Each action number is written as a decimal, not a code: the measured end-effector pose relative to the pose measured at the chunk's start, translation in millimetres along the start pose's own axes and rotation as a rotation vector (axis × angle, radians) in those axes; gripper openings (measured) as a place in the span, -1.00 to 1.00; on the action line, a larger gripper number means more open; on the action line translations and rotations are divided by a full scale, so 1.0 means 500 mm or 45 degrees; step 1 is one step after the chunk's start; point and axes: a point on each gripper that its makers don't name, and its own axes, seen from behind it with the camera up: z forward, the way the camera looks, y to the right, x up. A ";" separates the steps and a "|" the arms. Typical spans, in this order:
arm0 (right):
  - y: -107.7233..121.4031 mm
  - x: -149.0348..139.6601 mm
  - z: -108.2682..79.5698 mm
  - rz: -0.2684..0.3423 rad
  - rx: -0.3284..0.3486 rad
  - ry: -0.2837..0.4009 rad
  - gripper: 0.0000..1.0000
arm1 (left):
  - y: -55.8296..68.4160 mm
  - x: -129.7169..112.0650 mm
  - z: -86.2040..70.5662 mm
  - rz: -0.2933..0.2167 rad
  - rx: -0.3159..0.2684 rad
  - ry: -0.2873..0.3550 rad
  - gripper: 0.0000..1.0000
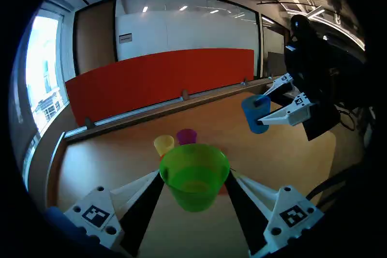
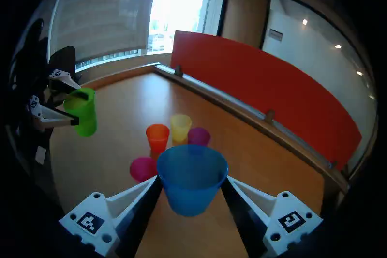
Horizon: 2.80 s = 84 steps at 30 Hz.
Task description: Pour water
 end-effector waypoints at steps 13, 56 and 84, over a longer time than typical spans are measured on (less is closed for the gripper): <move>0.020 -0.036 0.072 0.020 0.055 -0.074 0.77 | -0.020 -0.034 0.036 -0.026 0.033 -0.032 0.71; 0.063 -0.055 0.174 0.005 0.103 -0.166 0.77 | -0.075 -0.251 0.226 -0.155 0.107 -0.222 0.71; 0.089 -0.055 0.180 0.020 0.050 -0.170 0.77 | -0.098 -0.308 0.258 -0.185 0.159 -0.262 0.74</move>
